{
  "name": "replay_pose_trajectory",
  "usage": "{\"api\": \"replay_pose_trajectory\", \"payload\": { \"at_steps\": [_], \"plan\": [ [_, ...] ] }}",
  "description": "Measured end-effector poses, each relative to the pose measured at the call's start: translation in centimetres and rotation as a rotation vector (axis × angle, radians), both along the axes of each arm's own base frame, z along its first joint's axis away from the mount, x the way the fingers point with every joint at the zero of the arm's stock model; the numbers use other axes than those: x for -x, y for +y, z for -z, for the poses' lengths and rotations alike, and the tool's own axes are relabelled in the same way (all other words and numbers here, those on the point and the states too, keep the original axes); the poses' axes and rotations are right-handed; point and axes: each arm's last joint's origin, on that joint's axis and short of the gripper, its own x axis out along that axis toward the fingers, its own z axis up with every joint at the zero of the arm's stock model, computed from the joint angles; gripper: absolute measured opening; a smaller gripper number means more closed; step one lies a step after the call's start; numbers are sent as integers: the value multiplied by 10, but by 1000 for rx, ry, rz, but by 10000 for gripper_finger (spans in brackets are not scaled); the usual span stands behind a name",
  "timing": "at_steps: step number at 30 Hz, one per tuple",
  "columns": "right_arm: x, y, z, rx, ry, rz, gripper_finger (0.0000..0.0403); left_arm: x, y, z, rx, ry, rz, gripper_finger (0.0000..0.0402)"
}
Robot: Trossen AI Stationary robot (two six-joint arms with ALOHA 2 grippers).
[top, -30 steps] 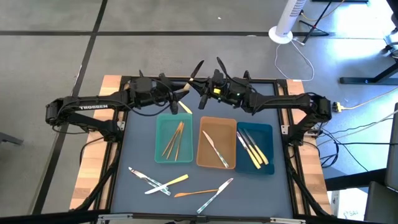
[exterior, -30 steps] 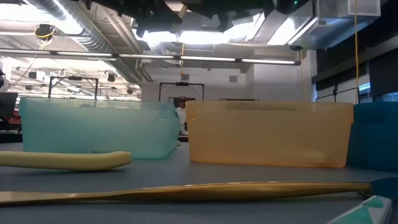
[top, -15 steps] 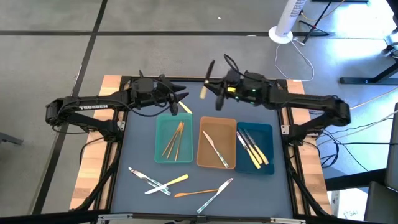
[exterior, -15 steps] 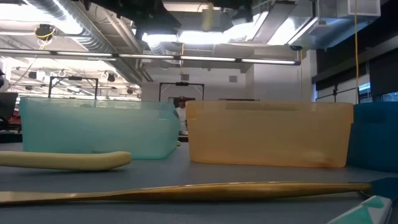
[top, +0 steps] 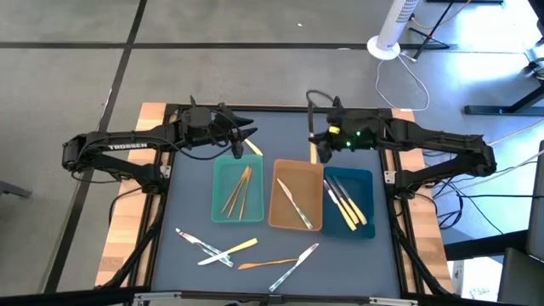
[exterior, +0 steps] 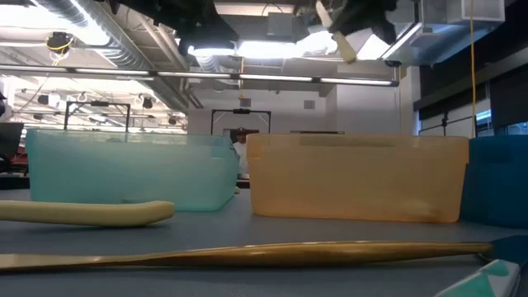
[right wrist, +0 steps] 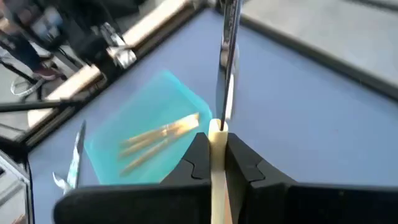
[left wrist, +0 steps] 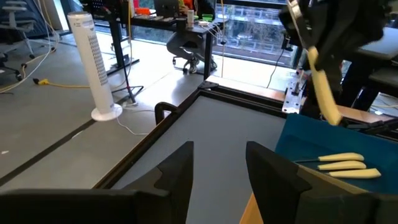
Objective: Sort silverware by color (type)
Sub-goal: Put the yellow knife into the blue bin
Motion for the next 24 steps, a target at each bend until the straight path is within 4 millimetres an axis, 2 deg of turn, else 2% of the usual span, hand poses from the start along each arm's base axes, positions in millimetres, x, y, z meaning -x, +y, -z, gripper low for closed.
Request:
{"api": "replay_pose_trajectory", "payload": {
  "at_steps": [10, 18, 24],
  "plan": [
    [18, 42, 24, -170, 257, 55, 3, 0, 0, 0, -2, 1, 0, 141],
    [30, 79, 77, -261, 418, 75, 3, 0, 0, 0, -5, 1, -10, 141],
    [43, 95, 117, -314, 511, 100, 5, 0, 1, 0, -9, 2, -28, 141]
  ]
}}
